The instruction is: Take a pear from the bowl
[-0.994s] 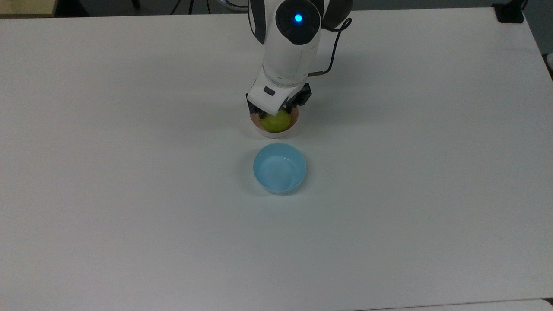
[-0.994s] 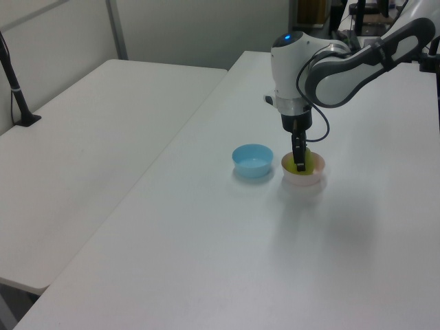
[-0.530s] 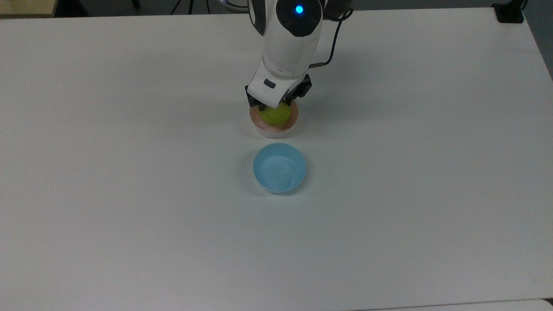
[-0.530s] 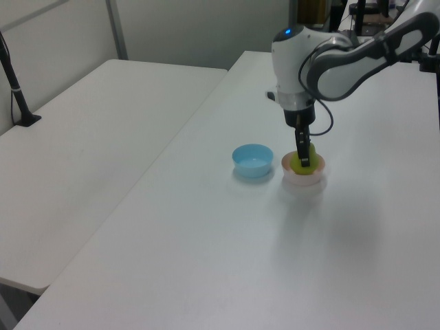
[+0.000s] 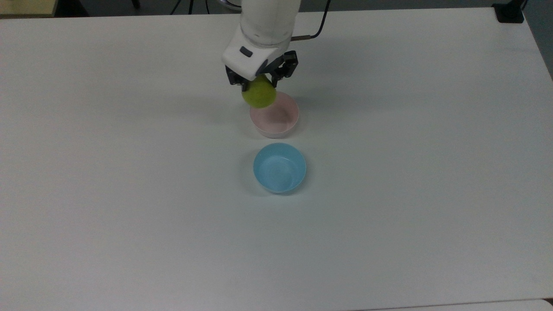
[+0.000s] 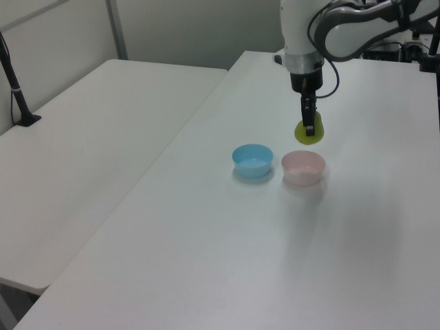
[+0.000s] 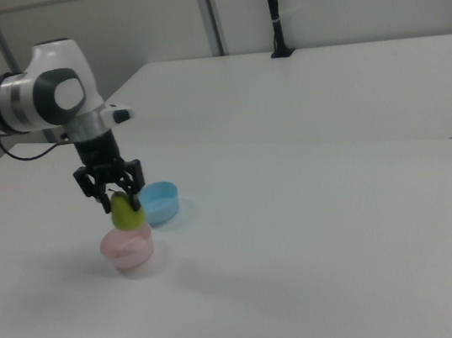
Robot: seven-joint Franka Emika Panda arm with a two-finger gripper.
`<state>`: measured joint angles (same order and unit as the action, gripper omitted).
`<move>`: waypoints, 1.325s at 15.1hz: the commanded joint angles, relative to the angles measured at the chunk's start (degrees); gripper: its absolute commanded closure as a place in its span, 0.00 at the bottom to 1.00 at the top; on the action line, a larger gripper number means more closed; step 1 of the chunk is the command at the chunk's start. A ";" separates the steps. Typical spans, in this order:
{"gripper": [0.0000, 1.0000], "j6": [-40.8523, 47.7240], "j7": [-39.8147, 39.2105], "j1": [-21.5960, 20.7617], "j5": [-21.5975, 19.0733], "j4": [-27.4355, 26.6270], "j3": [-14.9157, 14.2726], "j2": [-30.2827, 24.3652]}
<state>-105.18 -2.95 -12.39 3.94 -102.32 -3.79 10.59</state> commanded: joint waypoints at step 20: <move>0.00 -7.51 -5.67 16.00 6.60 -1.40 -0.08 3.22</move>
<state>-114.44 -11.15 5.50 9.75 -102.47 -4.27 18.86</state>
